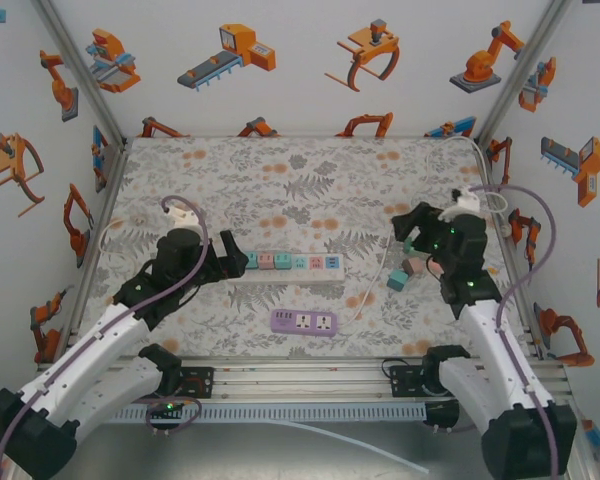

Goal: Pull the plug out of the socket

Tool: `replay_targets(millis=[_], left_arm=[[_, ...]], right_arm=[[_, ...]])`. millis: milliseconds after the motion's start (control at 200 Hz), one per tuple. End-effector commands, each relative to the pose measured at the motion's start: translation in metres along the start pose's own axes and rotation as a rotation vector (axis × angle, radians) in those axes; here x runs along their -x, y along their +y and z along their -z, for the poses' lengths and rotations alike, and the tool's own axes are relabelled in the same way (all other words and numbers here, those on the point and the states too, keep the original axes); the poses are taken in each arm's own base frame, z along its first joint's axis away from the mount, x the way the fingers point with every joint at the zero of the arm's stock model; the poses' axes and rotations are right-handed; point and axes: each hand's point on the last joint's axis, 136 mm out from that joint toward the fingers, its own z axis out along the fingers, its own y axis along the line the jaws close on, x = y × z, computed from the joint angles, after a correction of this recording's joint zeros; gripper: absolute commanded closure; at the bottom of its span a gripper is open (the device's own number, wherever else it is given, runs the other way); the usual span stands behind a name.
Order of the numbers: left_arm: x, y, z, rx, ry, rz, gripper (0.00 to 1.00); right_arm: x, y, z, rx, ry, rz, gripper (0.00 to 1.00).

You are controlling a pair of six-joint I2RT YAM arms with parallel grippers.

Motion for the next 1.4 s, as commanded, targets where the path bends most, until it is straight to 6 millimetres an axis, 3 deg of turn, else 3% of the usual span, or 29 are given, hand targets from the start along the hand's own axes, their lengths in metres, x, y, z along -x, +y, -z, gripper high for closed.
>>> replay_targets(millis=[0, 120, 185, 471, 656, 981, 1157, 1397], left_arm=[[0.001, -0.001, -0.003, -0.005, 0.001, 0.018, 0.03], [-0.005, 0.007, -0.003, 0.023, 0.019, 0.042, 0.03], [-0.011, 0.016, -0.005, 0.057, 0.041, 0.073, 0.03], [-0.022, 0.034, -0.014, 0.074, 0.093, 0.162, 0.01], [-0.030, 0.035, -0.028, 0.066, 0.148, 0.185, 0.01], [-0.047, 0.046, -0.050, 0.097, 0.203, 0.193, 0.17], [-0.053, 0.046, -0.059, 0.089, 0.232, 0.198, 0.28], [-0.060, 0.054, -0.075, 0.131, 0.256, 0.207, 0.36]], right_arm=[[-0.014, 0.065, -0.011, 0.165, 0.066, 0.366, 0.30], [-0.061, 0.147, -0.010, 0.478, 0.148, 0.718, 0.32], [-0.085, 0.176, -0.006, 0.610, 0.182, 0.856, 0.32], [-0.155, 0.235, -0.017, 0.922, 0.387, 1.081, 0.32], [-0.189, 0.251, -0.041, 1.003, 0.455, 1.082, 0.32], [-0.227, 0.261, -0.078, 1.061, 0.504, 1.059, 0.39], [-0.240, 0.258, -0.085, 1.071, 0.527, 1.068, 0.54], [-0.246, 0.256, -0.086, 1.088, 0.528, 1.084, 0.74]])
